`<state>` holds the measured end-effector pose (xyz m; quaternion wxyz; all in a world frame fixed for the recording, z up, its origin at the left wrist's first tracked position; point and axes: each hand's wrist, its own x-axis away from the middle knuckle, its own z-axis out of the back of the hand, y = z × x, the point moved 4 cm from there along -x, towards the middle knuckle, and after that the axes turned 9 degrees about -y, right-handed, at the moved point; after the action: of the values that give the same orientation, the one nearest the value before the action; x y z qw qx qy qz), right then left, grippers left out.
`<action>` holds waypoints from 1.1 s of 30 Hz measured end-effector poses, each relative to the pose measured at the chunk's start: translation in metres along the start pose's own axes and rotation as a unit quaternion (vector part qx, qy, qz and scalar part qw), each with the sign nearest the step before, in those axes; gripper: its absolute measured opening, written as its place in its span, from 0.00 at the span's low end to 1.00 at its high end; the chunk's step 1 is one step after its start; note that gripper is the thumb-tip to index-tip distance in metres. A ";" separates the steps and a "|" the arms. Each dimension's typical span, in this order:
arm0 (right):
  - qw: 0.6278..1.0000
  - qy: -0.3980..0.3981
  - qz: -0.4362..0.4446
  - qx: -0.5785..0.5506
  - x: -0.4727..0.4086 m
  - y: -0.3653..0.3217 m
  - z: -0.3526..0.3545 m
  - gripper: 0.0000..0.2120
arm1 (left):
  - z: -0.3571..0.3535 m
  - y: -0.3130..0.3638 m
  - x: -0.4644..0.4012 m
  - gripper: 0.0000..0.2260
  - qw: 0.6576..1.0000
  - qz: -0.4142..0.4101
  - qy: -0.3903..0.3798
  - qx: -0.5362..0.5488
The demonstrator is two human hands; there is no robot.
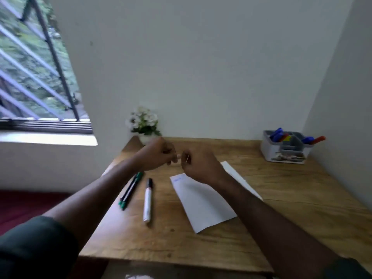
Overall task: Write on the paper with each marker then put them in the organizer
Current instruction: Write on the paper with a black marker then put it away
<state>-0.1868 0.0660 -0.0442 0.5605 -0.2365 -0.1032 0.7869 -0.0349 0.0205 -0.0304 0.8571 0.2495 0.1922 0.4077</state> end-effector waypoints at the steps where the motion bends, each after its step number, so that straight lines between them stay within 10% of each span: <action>1: 1.000 -0.017 0.009 -0.003 -0.003 -0.015 -0.011 0.05 | 0.007 -0.013 0.014 0.09 1.000 0.012 0.011 -0.001; 16: 0.983 -0.124 -0.129 0.033 -0.011 -0.085 -0.093 0.22 | 0.027 -0.093 0.109 0.08 0.992 0.082 0.083 0.040; 22: 0.980 -0.132 -0.151 0.004 -0.017 -0.085 -0.094 0.07 | 0.027 -0.099 0.112 0.07 0.991 0.069 0.095 0.065; 33: 0.988 -0.147 -0.037 0.014 -0.017 -0.078 -0.066 0.14 | 0.022 -0.075 0.087 0.10 0.987 -0.024 0.092 0.129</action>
<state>-0.0850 0.0710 -0.0633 0.5714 -0.1065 -0.1827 0.7929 0.0733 0.0427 -0.0673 0.8058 0.3149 0.3268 0.3803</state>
